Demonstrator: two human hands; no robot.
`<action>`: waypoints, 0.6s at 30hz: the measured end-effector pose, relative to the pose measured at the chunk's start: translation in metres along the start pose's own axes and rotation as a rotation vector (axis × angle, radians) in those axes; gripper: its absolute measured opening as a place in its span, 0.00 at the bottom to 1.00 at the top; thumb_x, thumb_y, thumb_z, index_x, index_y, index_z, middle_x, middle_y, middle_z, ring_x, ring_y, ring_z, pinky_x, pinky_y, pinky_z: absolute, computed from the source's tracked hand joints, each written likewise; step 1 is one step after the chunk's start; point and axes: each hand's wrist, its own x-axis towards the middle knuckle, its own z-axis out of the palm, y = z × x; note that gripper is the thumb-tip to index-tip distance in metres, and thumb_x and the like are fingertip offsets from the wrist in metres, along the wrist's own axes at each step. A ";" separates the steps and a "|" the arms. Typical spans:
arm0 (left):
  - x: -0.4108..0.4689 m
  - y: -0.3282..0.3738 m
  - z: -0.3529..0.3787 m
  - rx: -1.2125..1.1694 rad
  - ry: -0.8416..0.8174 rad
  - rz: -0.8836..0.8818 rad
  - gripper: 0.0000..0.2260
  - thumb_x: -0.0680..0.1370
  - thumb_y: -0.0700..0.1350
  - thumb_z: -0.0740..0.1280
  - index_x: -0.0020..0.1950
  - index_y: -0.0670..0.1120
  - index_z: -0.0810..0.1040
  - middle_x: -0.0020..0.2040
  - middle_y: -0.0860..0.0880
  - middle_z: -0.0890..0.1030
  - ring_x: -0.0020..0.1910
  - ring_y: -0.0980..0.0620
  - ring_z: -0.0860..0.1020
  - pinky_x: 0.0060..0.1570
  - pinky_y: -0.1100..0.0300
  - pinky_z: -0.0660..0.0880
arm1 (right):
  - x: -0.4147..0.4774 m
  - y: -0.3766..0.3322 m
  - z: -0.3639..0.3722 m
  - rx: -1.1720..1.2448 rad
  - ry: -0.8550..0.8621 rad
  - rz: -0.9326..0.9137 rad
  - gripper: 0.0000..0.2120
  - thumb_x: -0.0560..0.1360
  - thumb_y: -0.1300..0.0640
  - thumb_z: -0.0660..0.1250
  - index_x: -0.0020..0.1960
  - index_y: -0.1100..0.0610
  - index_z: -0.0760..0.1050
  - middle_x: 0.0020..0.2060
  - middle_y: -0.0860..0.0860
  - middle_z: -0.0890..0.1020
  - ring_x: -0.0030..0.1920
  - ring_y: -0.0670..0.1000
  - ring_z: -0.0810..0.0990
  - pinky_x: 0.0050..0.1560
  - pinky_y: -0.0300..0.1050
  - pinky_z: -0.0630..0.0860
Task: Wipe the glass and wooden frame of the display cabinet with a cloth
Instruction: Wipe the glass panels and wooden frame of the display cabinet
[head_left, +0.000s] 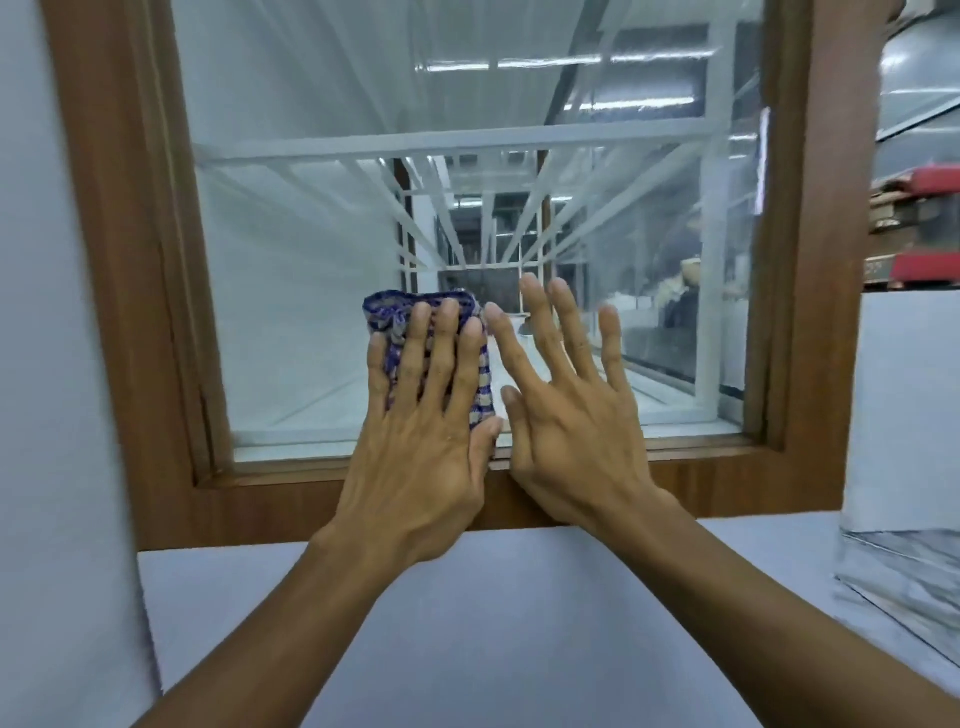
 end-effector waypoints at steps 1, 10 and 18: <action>0.005 0.009 0.002 -0.003 0.002 0.021 0.33 0.85 0.53 0.54 0.84 0.41 0.45 0.85 0.41 0.43 0.84 0.41 0.42 0.81 0.38 0.42 | -0.006 0.011 -0.003 -0.004 -0.003 0.007 0.31 0.82 0.52 0.54 0.83 0.52 0.51 0.83 0.57 0.49 0.83 0.57 0.45 0.80 0.67 0.46; 0.053 0.087 0.023 -0.032 0.010 0.169 0.31 0.85 0.53 0.51 0.84 0.41 0.47 0.85 0.42 0.45 0.84 0.43 0.43 0.81 0.38 0.45 | -0.046 0.084 -0.027 -0.046 0.087 0.185 0.30 0.82 0.53 0.55 0.82 0.56 0.55 0.82 0.61 0.51 0.82 0.59 0.47 0.81 0.63 0.44; 0.087 0.147 0.042 -0.046 0.042 0.341 0.28 0.86 0.50 0.49 0.84 0.40 0.51 0.85 0.41 0.48 0.84 0.44 0.45 0.81 0.41 0.46 | -0.077 0.118 -0.028 0.057 0.252 0.286 0.28 0.81 0.58 0.50 0.79 0.67 0.57 0.81 0.60 0.56 0.82 0.59 0.54 0.79 0.64 0.52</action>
